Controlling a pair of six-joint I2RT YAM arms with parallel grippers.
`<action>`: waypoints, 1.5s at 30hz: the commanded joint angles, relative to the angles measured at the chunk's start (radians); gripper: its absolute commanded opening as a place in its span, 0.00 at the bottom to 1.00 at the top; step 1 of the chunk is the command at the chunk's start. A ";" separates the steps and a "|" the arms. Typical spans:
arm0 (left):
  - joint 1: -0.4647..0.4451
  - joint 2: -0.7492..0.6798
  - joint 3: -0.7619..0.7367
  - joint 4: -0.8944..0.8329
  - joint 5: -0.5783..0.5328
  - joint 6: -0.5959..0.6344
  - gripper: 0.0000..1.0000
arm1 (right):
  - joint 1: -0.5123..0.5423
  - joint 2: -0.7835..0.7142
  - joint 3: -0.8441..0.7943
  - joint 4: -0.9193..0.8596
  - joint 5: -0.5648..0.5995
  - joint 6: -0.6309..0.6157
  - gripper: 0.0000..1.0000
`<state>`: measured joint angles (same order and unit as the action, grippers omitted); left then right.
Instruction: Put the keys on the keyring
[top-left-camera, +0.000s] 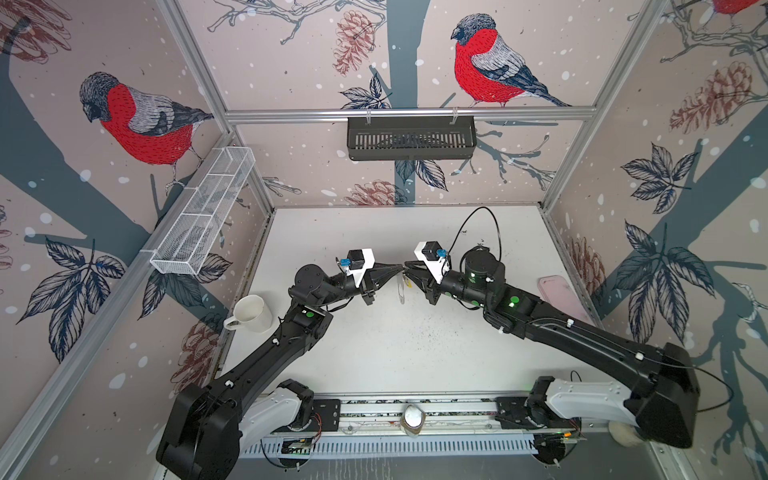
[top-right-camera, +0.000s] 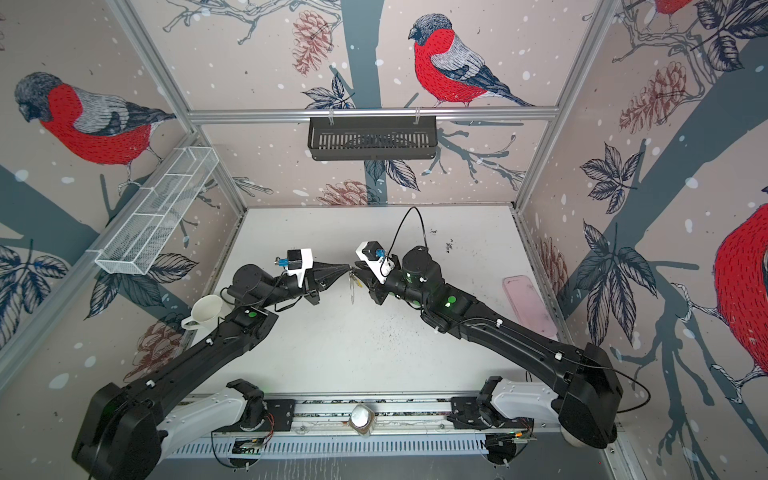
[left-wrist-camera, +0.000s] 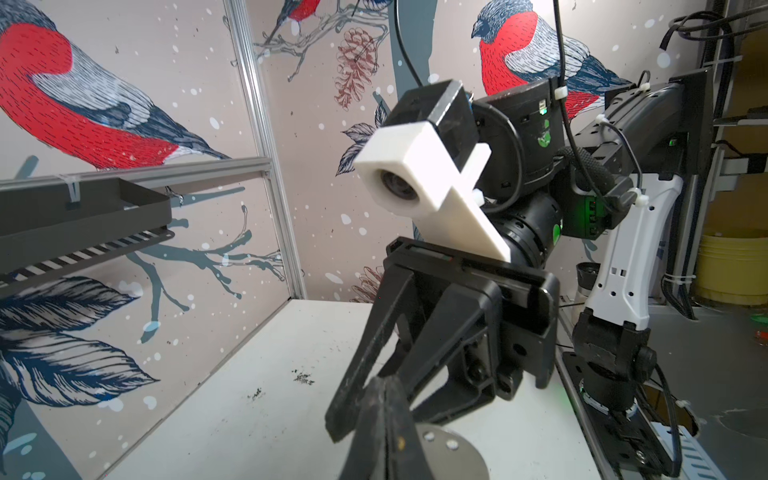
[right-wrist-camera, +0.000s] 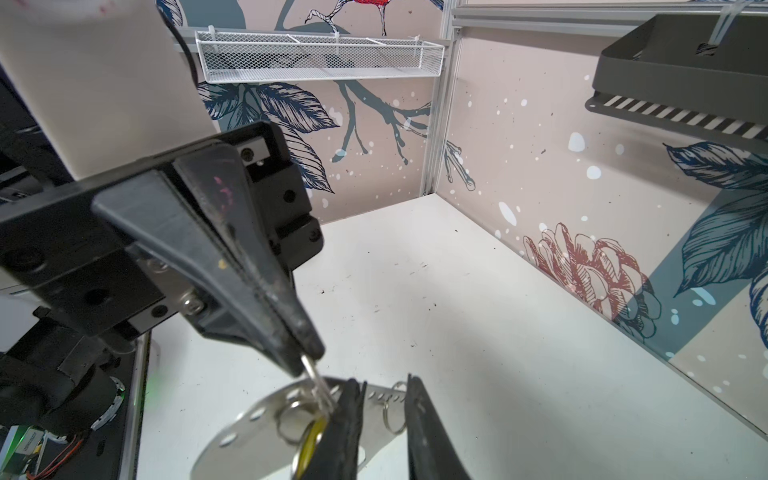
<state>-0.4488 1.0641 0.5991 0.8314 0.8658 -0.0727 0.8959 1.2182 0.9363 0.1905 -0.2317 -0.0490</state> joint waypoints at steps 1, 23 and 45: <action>0.002 -0.003 -0.007 0.071 0.003 -0.013 0.00 | 0.013 0.006 0.002 0.043 -0.015 0.000 0.22; 0.008 -0.006 -0.026 0.107 0.007 -0.030 0.00 | 0.095 0.099 0.052 0.048 0.202 -0.018 0.28; 0.024 -0.027 -0.052 0.126 0.013 -0.038 0.00 | 0.054 -0.040 0.002 -0.066 0.269 -0.124 0.43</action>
<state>-0.4274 1.0416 0.5484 0.9024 0.8673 -0.1043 0.9531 1.1988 0.9463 0.1257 0.0818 -0.1402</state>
